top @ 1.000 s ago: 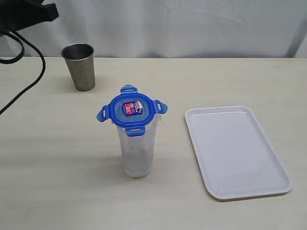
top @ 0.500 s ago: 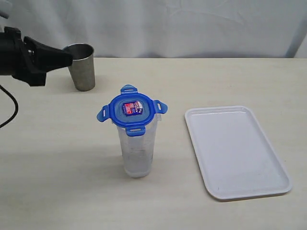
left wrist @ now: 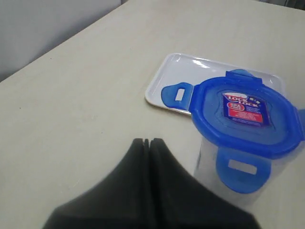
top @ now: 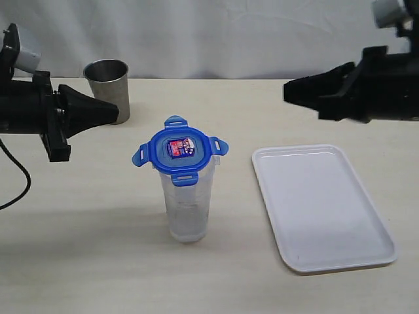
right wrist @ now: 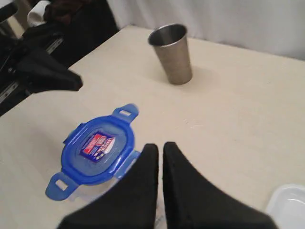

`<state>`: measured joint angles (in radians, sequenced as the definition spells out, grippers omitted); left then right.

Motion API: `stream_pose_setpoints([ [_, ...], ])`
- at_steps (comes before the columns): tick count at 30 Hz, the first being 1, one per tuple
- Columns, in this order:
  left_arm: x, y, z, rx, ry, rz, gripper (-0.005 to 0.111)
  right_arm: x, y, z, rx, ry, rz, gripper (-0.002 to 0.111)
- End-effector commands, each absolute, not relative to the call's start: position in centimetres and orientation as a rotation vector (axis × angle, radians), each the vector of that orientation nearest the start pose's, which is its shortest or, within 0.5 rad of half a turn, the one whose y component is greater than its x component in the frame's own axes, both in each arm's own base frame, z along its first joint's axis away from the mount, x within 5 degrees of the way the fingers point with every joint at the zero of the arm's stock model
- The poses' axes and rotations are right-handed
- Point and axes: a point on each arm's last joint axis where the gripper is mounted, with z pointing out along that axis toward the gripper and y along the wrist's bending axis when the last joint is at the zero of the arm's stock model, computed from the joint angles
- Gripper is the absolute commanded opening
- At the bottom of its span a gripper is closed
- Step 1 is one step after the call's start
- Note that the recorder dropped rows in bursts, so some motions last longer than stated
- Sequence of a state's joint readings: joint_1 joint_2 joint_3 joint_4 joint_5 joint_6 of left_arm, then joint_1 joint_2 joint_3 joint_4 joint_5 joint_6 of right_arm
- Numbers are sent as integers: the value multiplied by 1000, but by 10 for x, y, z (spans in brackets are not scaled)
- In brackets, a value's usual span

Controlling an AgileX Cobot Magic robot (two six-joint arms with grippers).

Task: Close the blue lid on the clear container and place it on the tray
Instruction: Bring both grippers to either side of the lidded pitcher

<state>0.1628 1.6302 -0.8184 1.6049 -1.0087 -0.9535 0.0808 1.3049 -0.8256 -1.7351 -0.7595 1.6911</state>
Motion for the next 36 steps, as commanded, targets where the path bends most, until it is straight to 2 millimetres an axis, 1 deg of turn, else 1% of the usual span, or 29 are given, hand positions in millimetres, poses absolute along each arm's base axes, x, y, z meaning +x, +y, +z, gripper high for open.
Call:
stream_pose_setpoints([
  [1,304,-32,213,936,1694,-723,0,252,115,288,-744,1940,736,4],
  [4,305,-32,214,930,1685,-724,0,243,134,288,-816,1921,761,4],
  [6,305,-32,213,929,1689,-721,0,236,144,284,-845,1929,788,4],
  [8,306,-32,213,926,1698,-710,0,229,150,275,-870,1950,796,4],
  [11,308,-30,212,899,1707,-699,0,221,152,258,-868,2006,758,4],
  [13,308,-34,212,905,1710,-698,0,219,151,251,-859,2027,720,4],
  [18,311,-53,205,943,1764,-633,0,213,147,249,-849,2035,707,4],
  [21,310,-61,205,980,1745,-633,0,208,147,243,-864,2055,729,4],
  [26,310,-61,202,972,1773,-637,0,205,144,225,-893,2095,696,4],
  [32,311,-63,195,968,1777,-689,0,208,150,222,-894,2046,734,4],
  [36,311,-65,197,961,1758,-699,0,211,152,217,-889,2052,739,4],
])
